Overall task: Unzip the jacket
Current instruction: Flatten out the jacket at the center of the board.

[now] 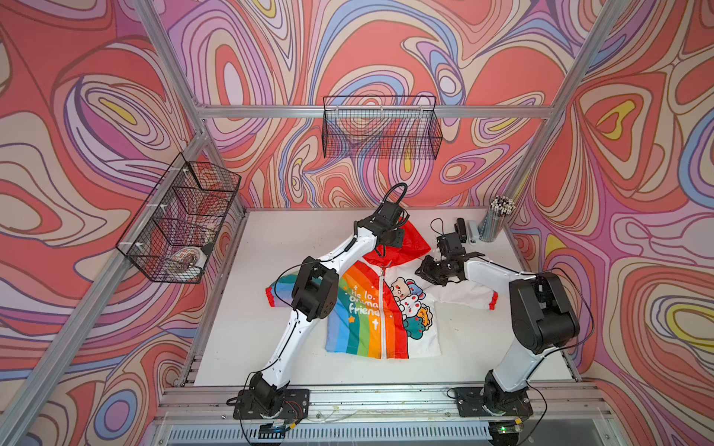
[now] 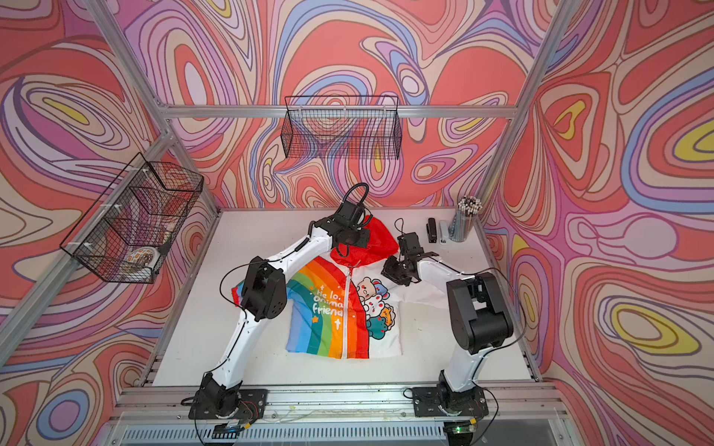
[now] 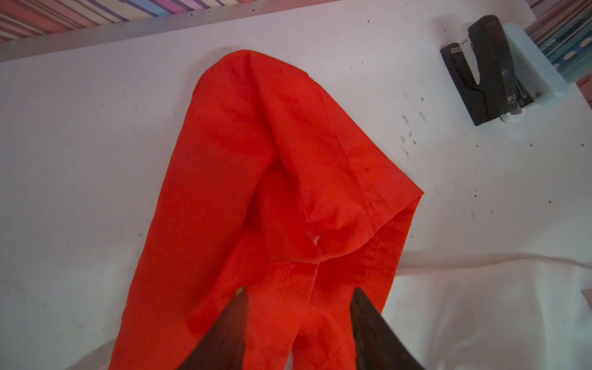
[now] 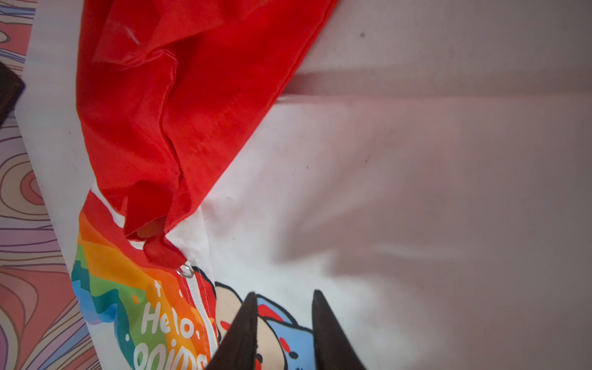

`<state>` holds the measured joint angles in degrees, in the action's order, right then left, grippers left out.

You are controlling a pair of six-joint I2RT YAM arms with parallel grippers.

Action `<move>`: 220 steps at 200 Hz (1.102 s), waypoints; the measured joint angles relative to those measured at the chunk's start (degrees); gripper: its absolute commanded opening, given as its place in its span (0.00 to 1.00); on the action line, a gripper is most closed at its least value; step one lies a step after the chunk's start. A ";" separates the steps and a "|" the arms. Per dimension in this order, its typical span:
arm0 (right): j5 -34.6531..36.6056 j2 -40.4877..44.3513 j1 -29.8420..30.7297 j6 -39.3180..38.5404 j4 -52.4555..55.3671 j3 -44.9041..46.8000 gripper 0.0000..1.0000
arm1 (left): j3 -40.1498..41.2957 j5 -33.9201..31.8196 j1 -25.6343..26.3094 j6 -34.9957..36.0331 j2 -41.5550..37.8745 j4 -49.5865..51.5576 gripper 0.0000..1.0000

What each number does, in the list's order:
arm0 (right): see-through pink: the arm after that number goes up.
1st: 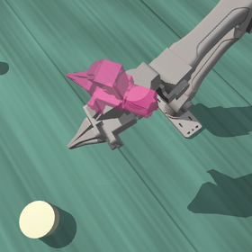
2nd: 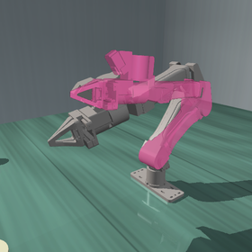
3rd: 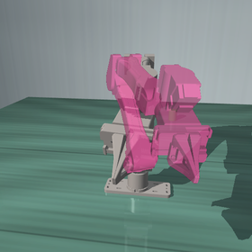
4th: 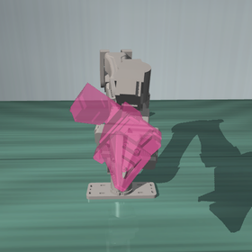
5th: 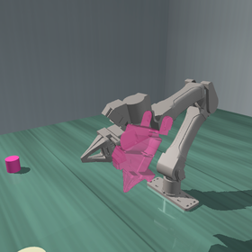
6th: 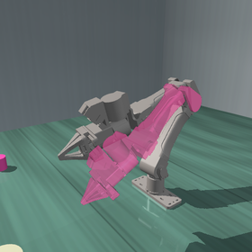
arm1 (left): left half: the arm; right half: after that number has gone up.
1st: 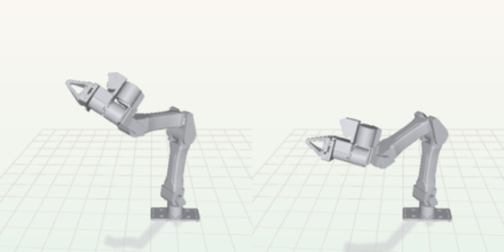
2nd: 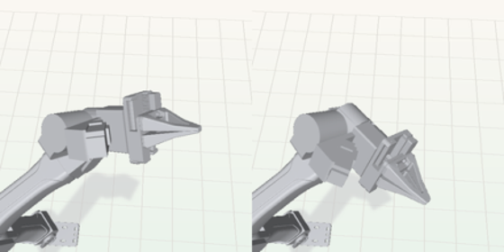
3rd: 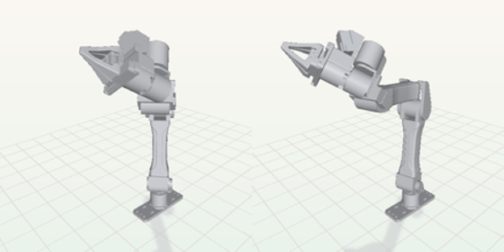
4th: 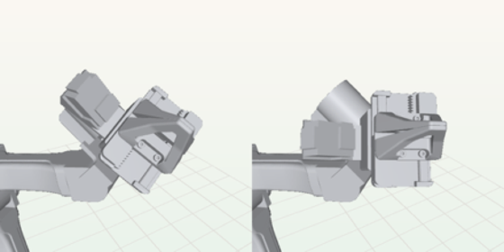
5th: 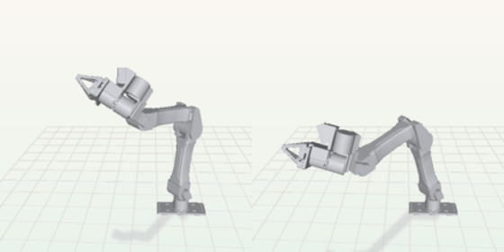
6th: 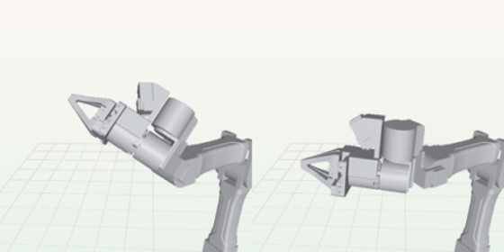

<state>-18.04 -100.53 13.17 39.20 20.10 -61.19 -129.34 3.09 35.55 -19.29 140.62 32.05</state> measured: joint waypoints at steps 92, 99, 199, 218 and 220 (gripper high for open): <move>-1.49 -3.52 0.00 -0.37 -1.44 -0.59 0.31 | -3.56 8.79 -2.25 -5.92 5.40 -0.22 0.52; -1.51 -3.52 0.00 -0.37 -1.49 -0.57 0.31 | -4.13 9.35 -2.29 -6.34 5.88 -0.22 0.51; -2.12 -4.20 0.00 -0.37 -2.45 -0.52 0.29 | -8.68 12.02 -3.32 -10.38 10.36 -0.55 0.34; -2.12 -4.20 0.00 -0.37 -2.60 -0.50 0.29 | -9.09 12.11 -3.85 -10.97 10.38 -0.55 0.27; -2.12 -4.20 0.00 -0.37 -2.60 -0.48 0.29 | -9.20 12.11 -3.93 -10.99 10.40 -0.55 0.26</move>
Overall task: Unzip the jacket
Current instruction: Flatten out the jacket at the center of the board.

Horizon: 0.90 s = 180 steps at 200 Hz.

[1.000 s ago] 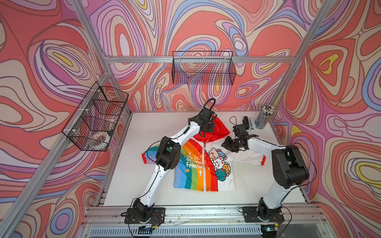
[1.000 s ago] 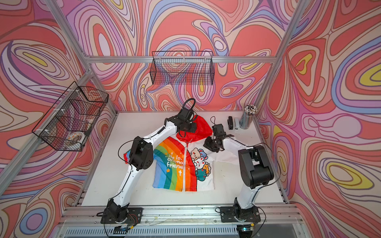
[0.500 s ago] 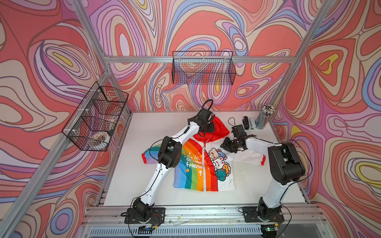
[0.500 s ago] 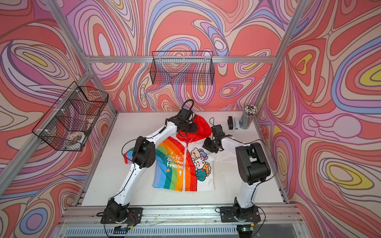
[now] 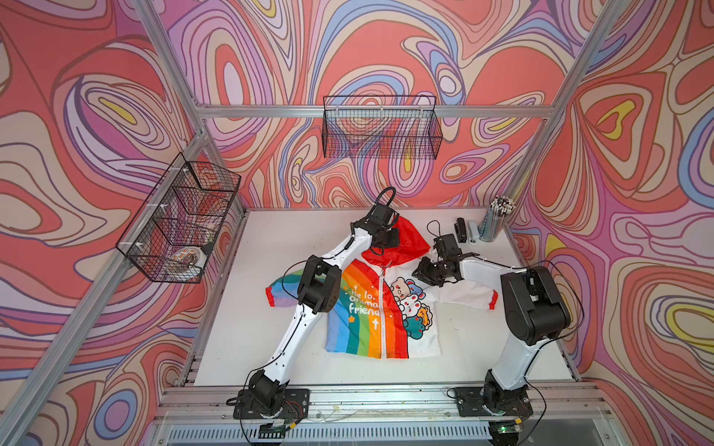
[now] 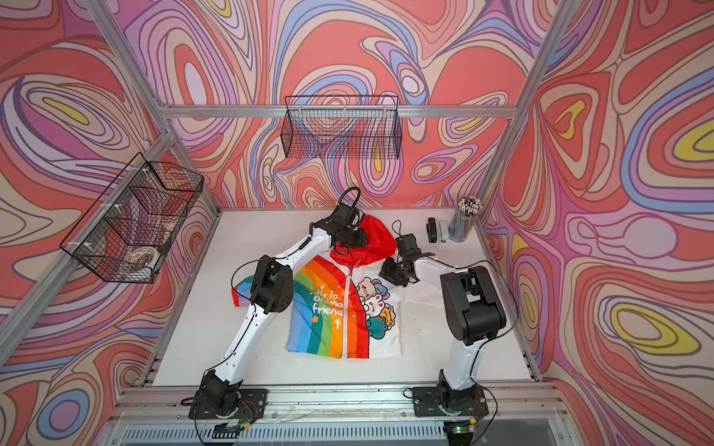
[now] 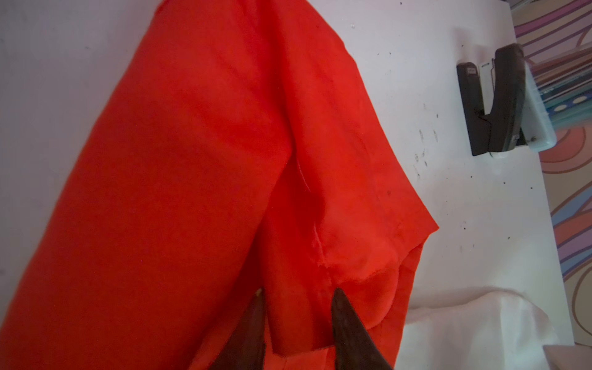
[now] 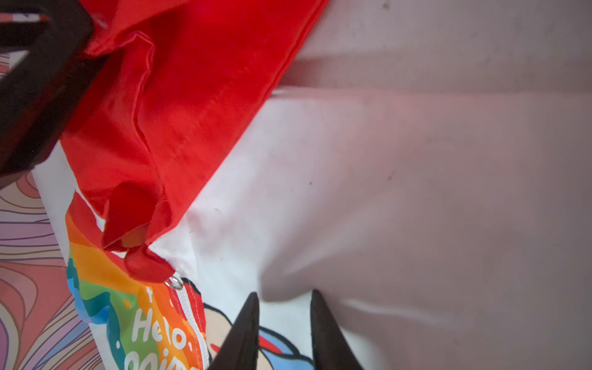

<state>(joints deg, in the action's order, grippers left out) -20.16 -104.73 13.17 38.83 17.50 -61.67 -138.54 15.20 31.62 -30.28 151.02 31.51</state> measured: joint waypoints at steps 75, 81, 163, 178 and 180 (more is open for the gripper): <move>0.09 -0.07 0.00 -0.20 -0.33 0.83 0.28 | -3.56 0.66 -0.87 -0.66 1.92 0.04 0.00; 0.17 -0.07 0.00 -0.20 -0.35 0.90 0.28 | -3.56 0.79 -0.87 -0.63 1.92 0.04 0.00; 1.31 -0.28 0.00 -0.24 -1.33 2.23 0.28 | -3.61 -0.92 -1.09 2.49 -1.18 2.93 0.00; 1.31 -0.28 0.00 -0.24 -1.57 2.34 0.28 | -3.61 -1.99 -1.42 3.54 -3.37 3.72 0.00; 1.31 -0.28 0.00 -0.24 -1.57 2.36 0.28 | -3.63 -2.21 -1.53 3.74 -3.78 3.85 0.00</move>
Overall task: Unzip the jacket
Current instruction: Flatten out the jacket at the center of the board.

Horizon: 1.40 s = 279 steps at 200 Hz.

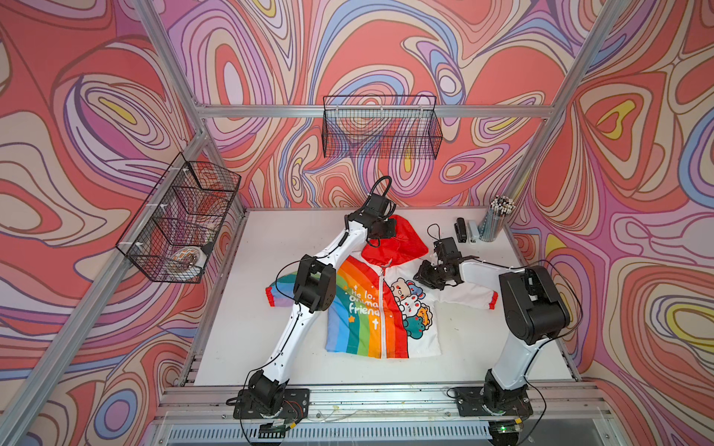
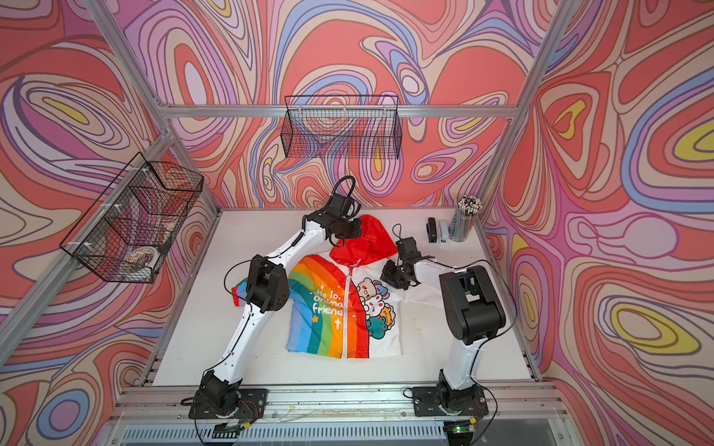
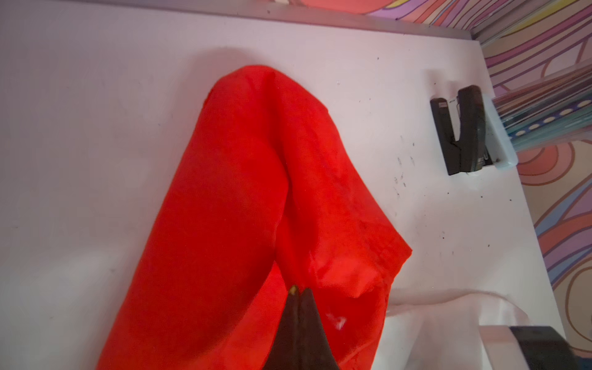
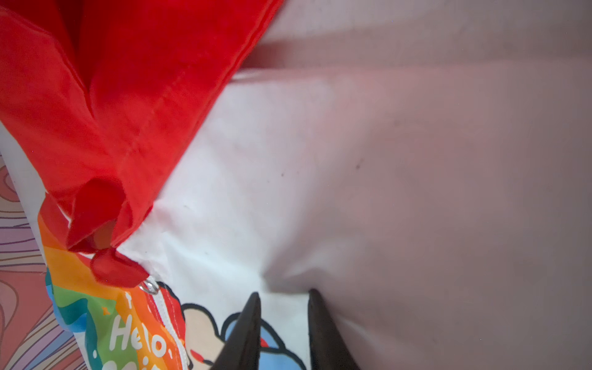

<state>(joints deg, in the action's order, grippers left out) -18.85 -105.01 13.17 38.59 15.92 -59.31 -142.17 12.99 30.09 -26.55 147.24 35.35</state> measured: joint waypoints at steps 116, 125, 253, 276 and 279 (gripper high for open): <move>0.79 0.00 0.02 -0.46 -1.88 0.44 0.31 | -1.44 -3.78 -5.81 5.33 -5.86 3.37 0.00; 0.94 0.00 0.02 -0.61 -1.84 0.42 0.31 | -1.44 -3.80 -6.21 5.38 -5.86 3.67 0.00; 2.43 0.00 0.04 -1.11 -1.84 0.31 0.30 | 0.72 -3.58 -11.80 6.86 -5.51 4.31 0.00; 2.51 0.00 0.04 -1.11 -1.86 0.31 0.30 | 0.85 -3.04 -12.59 6.84 -4.52 4.31 0.00; 2.51 0.00 0.04 -1.11 -1.86 0.31 0.30 | 0.87 -2.99 -12.61 6.84 -4.44 4.31 0.00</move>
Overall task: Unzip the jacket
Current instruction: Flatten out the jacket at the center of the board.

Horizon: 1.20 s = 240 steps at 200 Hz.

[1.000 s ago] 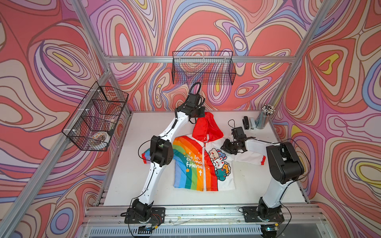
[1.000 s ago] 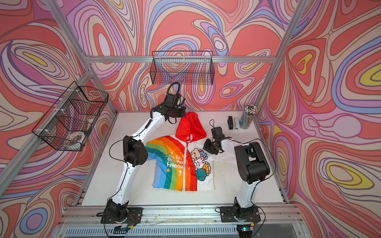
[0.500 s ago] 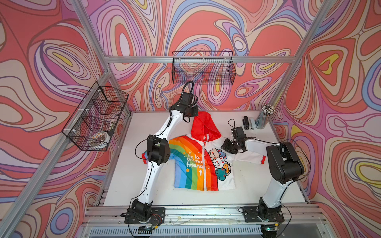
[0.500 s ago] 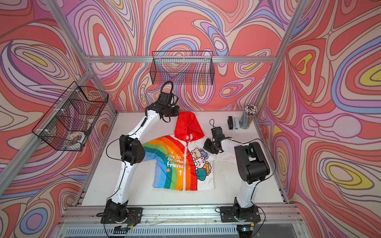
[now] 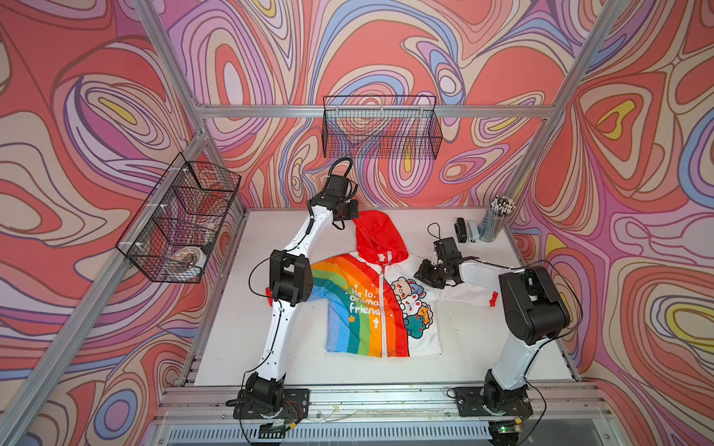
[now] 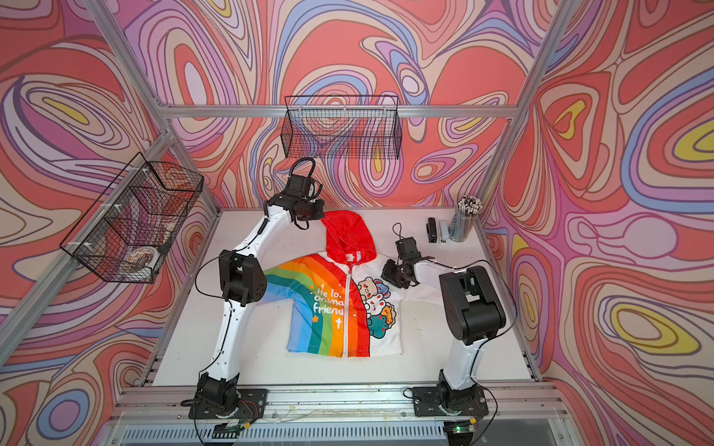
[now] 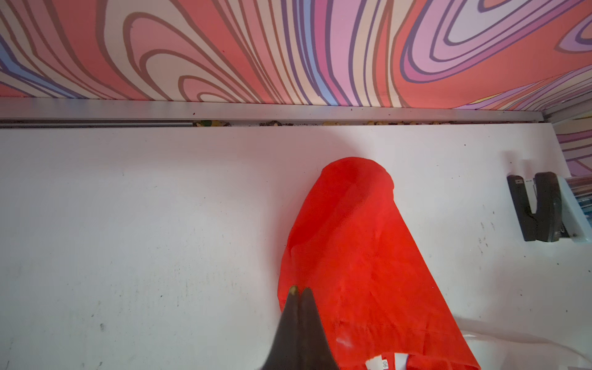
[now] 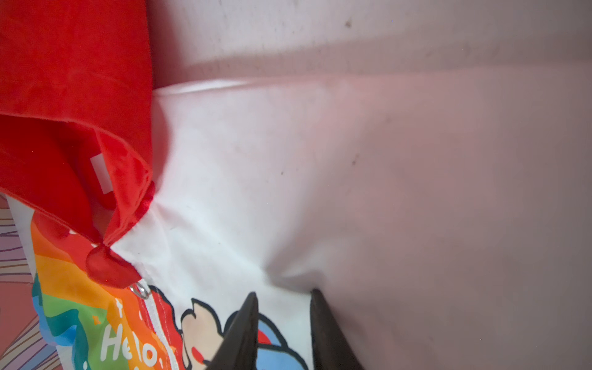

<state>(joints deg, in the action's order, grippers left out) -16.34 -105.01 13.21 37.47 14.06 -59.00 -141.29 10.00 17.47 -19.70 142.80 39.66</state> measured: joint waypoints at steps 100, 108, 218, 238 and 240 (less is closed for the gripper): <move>2.47 1.51 0.61 -4.63 1.16 -3.26 0.58 | 9.81 -0.09 -1.75 -0.59 -2.03 -0.48 0.93; 3.06 1.49 1.01 -5.44 1.46 -4.63 0.62 | 12.72 0.04 -1.81 -0.66 -3.91 -1.07 0.96; 11.76 -12.41 8.41 -15.96 6.86 -24.79 0.76 | 41.75 4.57 3.10 -1.57 -25.00 -19.28 0.99; 12.13 -13.64 8.63 -17.35 7.48 -24.83 0.76 | 41.44 3.98 2.64 -2.05 -24.15 -19.23 0.98; 12.17 -13.75 8.63 -17.53 7.50 -24.90 0.76 | 41.33 3.96 2.58 -2.10 -24.06 -19.21 0.97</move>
<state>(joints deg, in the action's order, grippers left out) -4.16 -118.76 21.85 19.94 21.56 -83.90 -99.96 13.96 20.05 -21.80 118.74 20.45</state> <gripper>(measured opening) 0.763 0.987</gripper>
